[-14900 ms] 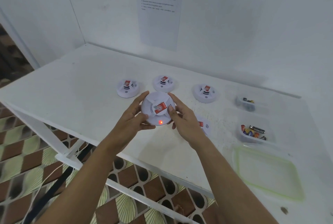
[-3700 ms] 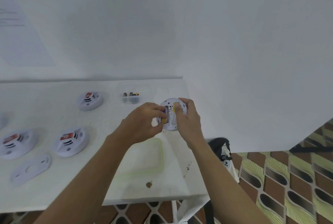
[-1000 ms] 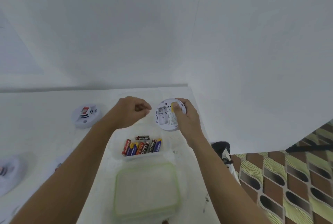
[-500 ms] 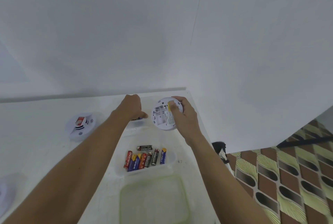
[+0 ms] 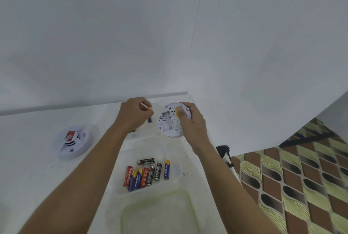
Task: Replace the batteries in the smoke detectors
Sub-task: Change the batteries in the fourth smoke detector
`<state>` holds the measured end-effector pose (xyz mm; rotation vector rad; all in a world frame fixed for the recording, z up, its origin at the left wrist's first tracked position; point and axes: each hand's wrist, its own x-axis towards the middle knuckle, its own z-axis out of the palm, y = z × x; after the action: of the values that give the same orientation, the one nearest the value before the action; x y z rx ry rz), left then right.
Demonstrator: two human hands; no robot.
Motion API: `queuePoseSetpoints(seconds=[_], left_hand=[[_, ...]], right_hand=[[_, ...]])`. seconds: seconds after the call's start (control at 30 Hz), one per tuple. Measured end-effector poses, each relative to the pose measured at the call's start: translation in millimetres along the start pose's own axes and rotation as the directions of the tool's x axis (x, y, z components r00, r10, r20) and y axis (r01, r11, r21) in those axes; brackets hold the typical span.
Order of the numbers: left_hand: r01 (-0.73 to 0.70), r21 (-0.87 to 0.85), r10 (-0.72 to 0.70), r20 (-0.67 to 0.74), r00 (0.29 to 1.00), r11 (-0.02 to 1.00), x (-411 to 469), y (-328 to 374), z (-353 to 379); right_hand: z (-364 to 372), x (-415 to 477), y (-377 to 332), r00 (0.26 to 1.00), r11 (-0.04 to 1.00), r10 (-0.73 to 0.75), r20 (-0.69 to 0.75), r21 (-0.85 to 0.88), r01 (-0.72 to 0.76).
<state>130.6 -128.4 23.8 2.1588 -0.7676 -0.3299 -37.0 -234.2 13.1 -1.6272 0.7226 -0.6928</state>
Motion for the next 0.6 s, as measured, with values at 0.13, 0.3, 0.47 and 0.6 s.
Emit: queuePoseSetpoints(seconds=[0.13, 0.3, 0.47, 0.6], left_hand=[[-0.084, -0.342, 0.019, -0.189, 0.982, 0.936, -18.5, 17.8, 8.6], [-0.187, -0.370, 0.075, -0.298, 0.952, 0.910, -27.9, 24.5, 16.8], [-0.352, -0.206, 0.290, -0.281, 0.915, 0.913, -38.4, 18.8, 26.3], [-0.419, -0.114, 0.365, -0.321, 0.874, 0.901, -45.8, 11.9, 37.4]], right_hand=[[2.6, 1.7, 1.7, 0.998, 0.999, 0.016, -0.059, 0.029, -0.014], [8.6, 2.3, -1.4, 0.998, 1.000, -0.002, -0.059, 0.023, 0.004], [15.2, 2.9, -7.9, 0.997, 0.998, -0.026, -0.077, 0.053, 0.030], [20.3, 1.3, -10.5, 0.994, 0.996, -0.019, -0.108, 0.083, 0.028]])
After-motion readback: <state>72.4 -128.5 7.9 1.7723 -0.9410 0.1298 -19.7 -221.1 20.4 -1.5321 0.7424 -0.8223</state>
